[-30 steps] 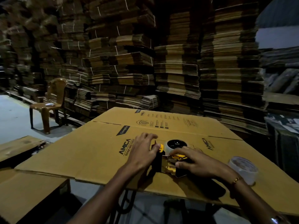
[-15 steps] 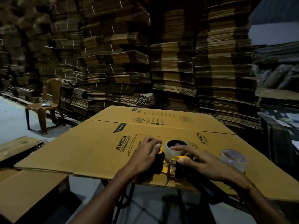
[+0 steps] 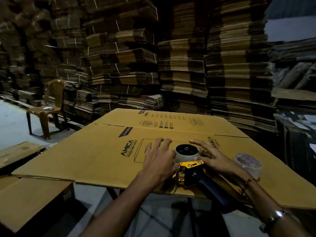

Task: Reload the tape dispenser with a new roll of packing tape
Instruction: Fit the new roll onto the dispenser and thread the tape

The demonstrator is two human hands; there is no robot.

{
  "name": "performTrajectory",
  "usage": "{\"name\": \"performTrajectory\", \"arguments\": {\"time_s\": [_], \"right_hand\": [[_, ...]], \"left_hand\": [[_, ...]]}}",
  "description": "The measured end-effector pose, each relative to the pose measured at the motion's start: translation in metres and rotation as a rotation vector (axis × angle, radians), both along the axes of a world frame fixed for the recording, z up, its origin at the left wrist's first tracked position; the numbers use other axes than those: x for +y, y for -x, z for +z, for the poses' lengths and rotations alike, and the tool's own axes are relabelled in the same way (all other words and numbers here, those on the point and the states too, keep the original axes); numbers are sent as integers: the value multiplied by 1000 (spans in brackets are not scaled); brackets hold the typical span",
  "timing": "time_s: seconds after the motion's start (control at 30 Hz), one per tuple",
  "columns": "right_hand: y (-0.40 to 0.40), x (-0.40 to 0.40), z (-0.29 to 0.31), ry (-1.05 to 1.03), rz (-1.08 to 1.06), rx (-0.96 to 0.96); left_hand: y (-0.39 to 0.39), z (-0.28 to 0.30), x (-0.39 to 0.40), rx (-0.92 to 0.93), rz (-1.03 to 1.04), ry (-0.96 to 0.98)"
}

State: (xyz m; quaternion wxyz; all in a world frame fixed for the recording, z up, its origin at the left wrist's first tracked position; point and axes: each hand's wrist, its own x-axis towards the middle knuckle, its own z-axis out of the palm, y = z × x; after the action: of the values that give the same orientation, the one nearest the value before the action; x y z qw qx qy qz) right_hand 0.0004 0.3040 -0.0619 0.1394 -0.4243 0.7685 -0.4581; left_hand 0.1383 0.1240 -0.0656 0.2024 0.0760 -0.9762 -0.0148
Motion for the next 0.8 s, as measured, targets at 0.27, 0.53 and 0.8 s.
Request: {"name": "performTrajectory", "arguments": {"time_s": [0.27, 0.53, 0.8], "right_hand": [[-4, 2, 0, -1, -24, -1], [-15, 9, 7, -104, -107, 132], [-92, 26, 19, -447, -177, 472]], "left_hand": [[6, -17, 6, 80, 5, -183], [9, -22, 3, 127, -28, -254], [2, -18, 13, 120, -3, -196]]}}
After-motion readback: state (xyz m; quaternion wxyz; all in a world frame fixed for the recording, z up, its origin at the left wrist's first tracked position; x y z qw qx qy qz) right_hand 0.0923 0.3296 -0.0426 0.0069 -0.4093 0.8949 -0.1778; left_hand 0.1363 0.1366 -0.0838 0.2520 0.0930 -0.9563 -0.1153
